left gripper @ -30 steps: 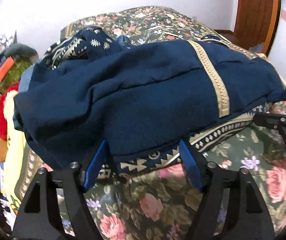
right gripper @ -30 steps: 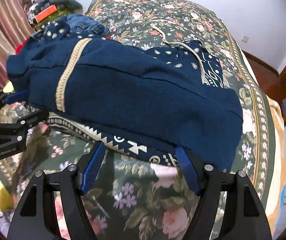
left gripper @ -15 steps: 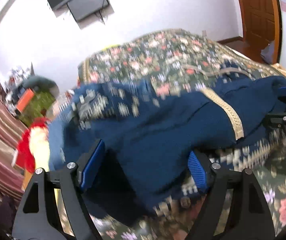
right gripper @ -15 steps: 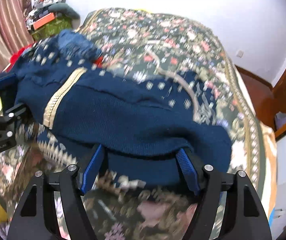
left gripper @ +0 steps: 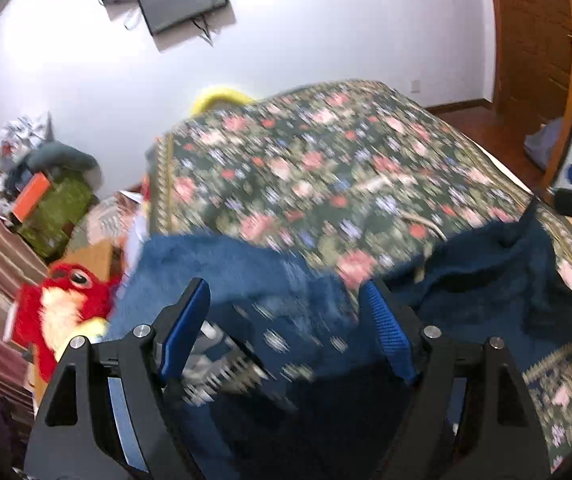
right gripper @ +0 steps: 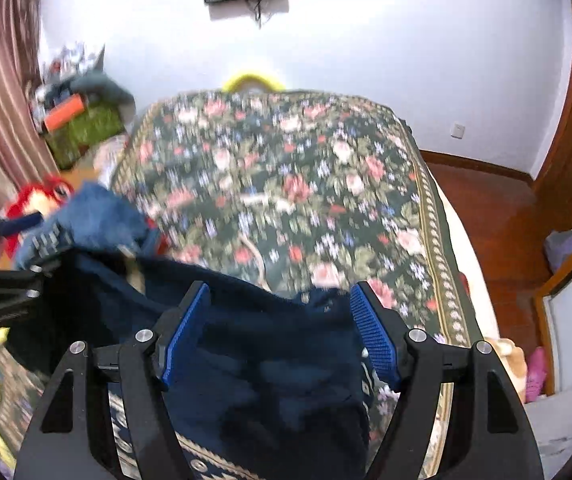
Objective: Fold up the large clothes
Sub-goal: 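Press and smooth the folded jacket bundle with both grippers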
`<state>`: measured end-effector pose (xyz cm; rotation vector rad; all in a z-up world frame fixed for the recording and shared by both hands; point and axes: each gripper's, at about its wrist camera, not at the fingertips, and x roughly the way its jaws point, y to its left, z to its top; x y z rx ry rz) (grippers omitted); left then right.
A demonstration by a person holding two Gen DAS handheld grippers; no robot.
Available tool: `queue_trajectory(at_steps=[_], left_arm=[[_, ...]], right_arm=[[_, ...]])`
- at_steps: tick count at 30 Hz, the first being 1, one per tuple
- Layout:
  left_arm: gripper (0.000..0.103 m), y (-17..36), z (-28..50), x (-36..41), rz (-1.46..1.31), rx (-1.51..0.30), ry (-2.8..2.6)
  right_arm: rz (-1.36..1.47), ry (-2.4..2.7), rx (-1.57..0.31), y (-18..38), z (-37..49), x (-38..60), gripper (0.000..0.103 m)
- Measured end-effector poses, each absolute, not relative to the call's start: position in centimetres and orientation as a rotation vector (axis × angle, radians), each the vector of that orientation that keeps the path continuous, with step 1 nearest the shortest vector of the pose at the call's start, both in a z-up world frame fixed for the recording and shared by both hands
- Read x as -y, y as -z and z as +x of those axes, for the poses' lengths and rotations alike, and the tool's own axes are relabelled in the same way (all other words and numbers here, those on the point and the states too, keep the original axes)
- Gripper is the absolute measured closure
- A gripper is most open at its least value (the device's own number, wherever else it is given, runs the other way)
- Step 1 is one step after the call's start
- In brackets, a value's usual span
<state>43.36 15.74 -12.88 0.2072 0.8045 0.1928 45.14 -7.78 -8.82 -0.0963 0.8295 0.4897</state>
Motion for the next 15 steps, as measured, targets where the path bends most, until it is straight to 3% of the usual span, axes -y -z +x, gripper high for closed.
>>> queue_trajectory(at_steps=[8,15], left_arm=[[0.023,8.7,43.0,-18.0,0.085,-0.748,-0.180],[0.019,10.2,37.8,-17.5,0.071,-0.807,-0.098]], right_arm=[[-0.036,-0.560,-0.861,9.0,43.7,8.4,0.032],[-0.120,-0.604,-0.969,13.0,40.9,7.4,0.032]])
